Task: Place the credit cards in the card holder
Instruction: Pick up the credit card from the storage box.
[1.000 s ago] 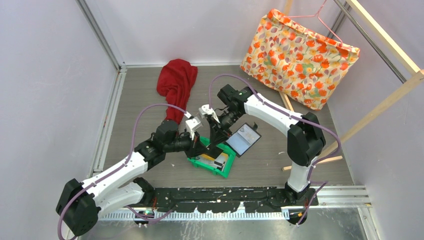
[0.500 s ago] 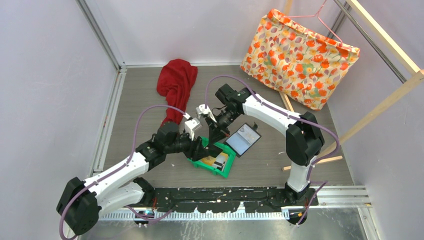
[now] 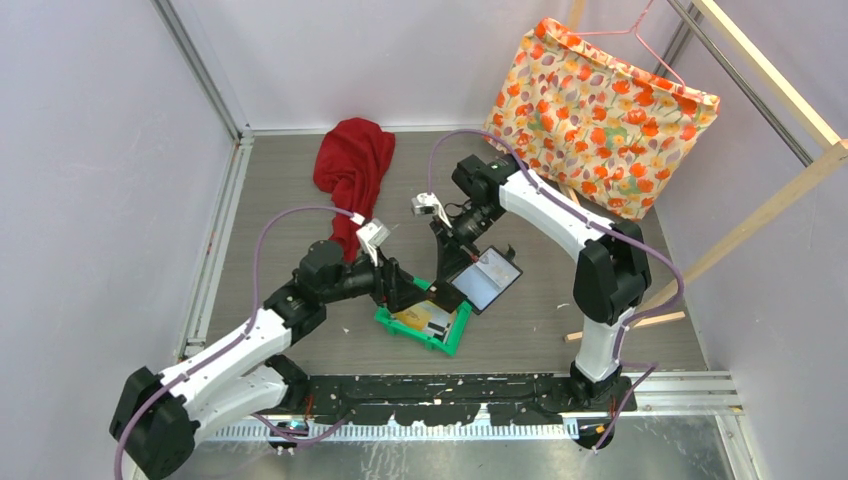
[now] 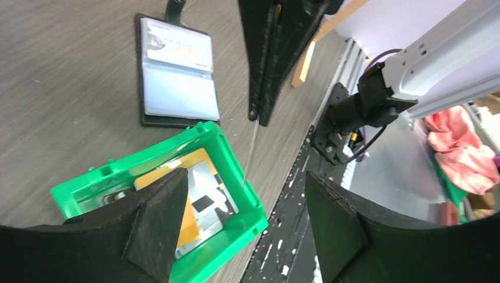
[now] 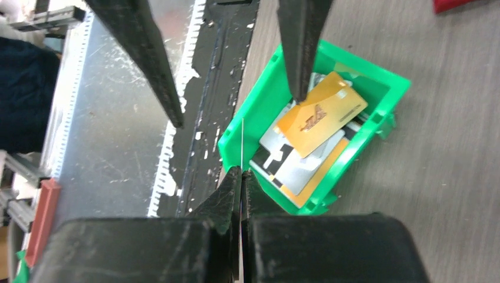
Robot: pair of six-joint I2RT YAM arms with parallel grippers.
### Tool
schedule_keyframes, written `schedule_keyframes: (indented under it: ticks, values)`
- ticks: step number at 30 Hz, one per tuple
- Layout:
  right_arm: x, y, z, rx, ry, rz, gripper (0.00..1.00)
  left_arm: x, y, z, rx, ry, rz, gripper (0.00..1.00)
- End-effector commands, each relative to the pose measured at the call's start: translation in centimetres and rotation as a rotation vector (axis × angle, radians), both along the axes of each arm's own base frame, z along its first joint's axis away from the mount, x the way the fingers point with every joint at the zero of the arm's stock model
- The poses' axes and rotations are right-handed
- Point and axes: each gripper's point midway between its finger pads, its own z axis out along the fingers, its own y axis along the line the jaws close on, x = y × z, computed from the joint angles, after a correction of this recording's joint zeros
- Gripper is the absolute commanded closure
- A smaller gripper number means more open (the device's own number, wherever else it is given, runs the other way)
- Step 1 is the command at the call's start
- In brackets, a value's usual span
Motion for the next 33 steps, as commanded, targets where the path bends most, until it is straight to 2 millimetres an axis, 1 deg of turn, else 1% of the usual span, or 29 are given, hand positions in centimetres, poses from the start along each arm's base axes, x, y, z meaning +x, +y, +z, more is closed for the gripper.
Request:
schedule_keyframes:
  ticks: [1, 4, 6, 7, 10, 12, 14, 17, 19, 23, 26, 29, 32, 33]
  values:
    - [-2.6, -1.4, 1.1, -0.021, 0.094, 0.071, 0.99, -0.1, -1.9, 1.5, -0.102, 0.04, -0.074, 0.28]
    - [-2.5, -1.5, 1.2, -0.022, 0.089, 0.064, 0.99, 0.2, -2.7, 1.4, -0.105, 0.055, -0.1, 0.33]
    - [-2.0, -1.6, 1.3, -0.017, 0.094, 0.043, 0.99, 0.1, -3.2, 1.3, -0.112, 0.074, -0.133, 0.35]
    - [-1.8, -1.6, 1.4, -0.015, 0.097, 0.033, 0.99, 0.0, -3.3, 1.3, -0.113, 0.08, -0.146, 0.36]
    - [-1.2, -1.8, 1.6, -0.003, 0.116, 0.003, 0.99, -0.1, -3.5, 0.4, -0.116, 0.117, -0.151, 0.37]
    - [-0.8, -1.9, 1.7, 0.004, 0.125, -0.019, 0.99, 0.1, -3.6, 0.4, -0.147, 0.119, -0.141, 0.38]
    - [-0.4, -2.0, 1.8, 0.011, 0.139, -0.045, 0.99, 0.2, -3.8, 0.6, -0.2, 0.134, -0.123, 0.41]
    - [0.1, -2.0, 1.8, 0.019, 0.16, -0.072, 0.99, 0.5, -4.0, 1.1, -0.254, 0.139, -0.105, 0.51]
    - [0.4, -2.0, 1.8, 0.023, 0.176, -0.091, 0.99, 0.6, -4.1, 1.1, -0.265, 0.149, -0.104, 0.56]
    - [0.9, -2.0, 2.1, 0.039, 0.204, -0.12, 0.99, 0.9, -4.3, 0.8, -0.265, 0.161, -0.101, 0.59]
    - [1.0, -2.1, 1.9, 0.037, 0.213, -0.127, 0.99, 1.4, -4.3, 1.1, -0.28, 0.154, -0.072, 0.61]
    - [1.0, -2.1, 1.8, 0.039, 0.222, -0.137, 0.99, 1.7, -4.3, 1.5, -0.306, 0.146, -0.053, 0.67]
    - [1.3, -2.1, 1.9, 0.048, 0.23, -0.149, 0.99, 1.7, -4.3, 1.5, -0.313, 0.148, -0.051, 0.71]
    - [1.4, -2.1, 1.9, 0.05, 0.234, -0.153, 0.99, 1.7, -4.3, 1.5, -0.317, 0.148, -0.05, 0.74]
